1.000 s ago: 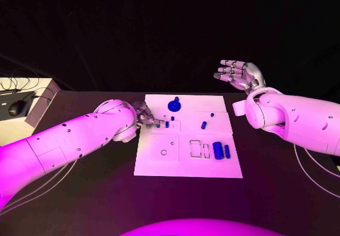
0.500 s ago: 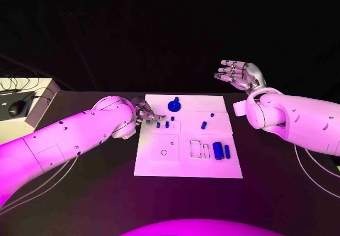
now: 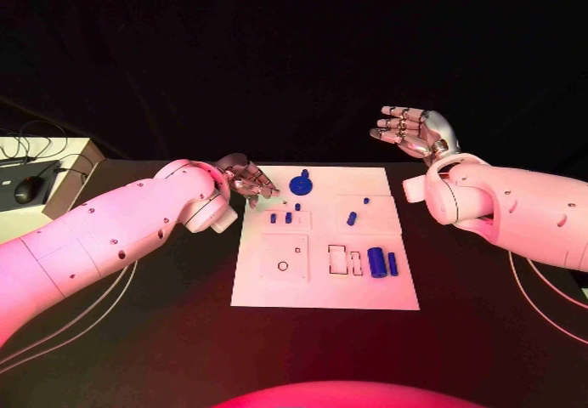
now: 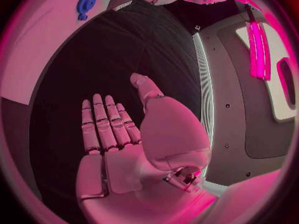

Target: Assemble the parts on the task board

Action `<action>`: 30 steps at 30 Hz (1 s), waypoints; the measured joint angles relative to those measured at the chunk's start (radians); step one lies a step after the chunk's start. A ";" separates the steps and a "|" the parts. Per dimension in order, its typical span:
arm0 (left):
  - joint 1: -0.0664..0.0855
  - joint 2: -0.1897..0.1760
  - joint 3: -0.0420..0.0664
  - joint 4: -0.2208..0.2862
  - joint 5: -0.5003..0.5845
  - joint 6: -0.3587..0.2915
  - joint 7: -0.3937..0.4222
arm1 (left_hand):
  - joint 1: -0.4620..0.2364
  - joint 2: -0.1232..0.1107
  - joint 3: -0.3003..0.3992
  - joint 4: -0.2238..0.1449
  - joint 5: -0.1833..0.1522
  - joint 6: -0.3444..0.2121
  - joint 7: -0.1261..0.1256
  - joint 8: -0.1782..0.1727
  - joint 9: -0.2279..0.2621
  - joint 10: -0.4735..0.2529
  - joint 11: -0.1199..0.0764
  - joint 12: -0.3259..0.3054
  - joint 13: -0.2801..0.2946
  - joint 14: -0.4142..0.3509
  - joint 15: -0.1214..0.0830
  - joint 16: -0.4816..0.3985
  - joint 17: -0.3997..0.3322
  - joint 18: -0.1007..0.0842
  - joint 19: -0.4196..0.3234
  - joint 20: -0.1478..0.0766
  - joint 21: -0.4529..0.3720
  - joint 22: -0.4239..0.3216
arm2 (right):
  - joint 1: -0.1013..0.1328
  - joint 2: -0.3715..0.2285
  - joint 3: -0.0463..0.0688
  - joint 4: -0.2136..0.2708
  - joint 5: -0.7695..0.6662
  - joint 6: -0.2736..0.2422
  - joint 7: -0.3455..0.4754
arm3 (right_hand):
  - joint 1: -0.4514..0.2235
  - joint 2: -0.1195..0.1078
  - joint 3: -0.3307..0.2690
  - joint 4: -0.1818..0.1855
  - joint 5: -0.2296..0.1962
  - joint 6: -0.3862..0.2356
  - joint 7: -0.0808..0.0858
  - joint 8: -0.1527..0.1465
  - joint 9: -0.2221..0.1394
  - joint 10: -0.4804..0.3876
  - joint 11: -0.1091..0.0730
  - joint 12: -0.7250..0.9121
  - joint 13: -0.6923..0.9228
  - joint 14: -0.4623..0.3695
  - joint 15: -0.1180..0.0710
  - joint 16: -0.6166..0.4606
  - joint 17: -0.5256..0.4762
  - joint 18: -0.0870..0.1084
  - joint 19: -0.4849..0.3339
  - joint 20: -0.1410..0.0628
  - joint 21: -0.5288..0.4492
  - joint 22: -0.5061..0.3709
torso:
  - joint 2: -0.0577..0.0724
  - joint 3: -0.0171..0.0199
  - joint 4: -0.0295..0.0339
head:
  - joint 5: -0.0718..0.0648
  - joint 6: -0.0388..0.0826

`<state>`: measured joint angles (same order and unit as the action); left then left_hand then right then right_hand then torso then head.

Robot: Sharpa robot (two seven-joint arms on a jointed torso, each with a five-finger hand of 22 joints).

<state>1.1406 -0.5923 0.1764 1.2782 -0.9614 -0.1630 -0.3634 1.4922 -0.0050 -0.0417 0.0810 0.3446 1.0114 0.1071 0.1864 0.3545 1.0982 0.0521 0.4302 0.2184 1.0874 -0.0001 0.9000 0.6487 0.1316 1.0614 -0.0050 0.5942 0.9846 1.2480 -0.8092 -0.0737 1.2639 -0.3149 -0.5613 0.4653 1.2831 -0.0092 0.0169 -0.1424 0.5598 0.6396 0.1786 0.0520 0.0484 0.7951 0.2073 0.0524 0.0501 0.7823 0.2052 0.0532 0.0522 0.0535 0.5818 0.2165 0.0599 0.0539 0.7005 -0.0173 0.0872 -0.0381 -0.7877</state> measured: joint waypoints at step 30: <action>0.031 0.185 -0.107 -0.201 -0.485 -0.008 0.411 | -0.006 -0.067 0.063 -0.105 -0.003 0.063 -0.022 -0.117 -0.286 -0.041 0.060 -0.285 -0.157 -0.063 0.040 0.162 -0.248 0.022 -0.007 0.044 0.052 0.169 | 0.000 0.013 0.000 -0.015 0.002 0.003 0.000 | 0.000 0.000 0.005 -0.005 0.000 0.008 0.003 0.000 0.000 0.007 0.000 0.000 0.000 0.000 0.000 0.000 0.000 0.000 0.000 0.000 0.000 0.000 | 0.011 -0.0017 -0.0064 | 0.002 0.041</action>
<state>1.1712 -0.4077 0.0694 1.0773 -1.4462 -0.1707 0.0478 1.4866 -0.0716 0.0218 -0.0241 0.3414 1.0747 0.0851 0.0695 0.0688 1.0568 0.1124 0.1451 0.0616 1.0247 0.0399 1.0623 0.4005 0.1539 1.0541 0.0395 0.6458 1.1536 1.2480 -0.7966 -0.0736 1.2490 -0.3129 -0.5579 0.4656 1.2829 -0.0089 0.0224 -0.1478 0.5598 0.6478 0.1812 0.0520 0.0484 0.8022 0.2073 0.0524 0.0501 0.7824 0.2052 0.0532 0.0522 0.0535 0.5819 0.2165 0.0599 0.0540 0.7117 -0.0190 0.0808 -0.0356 -0.7465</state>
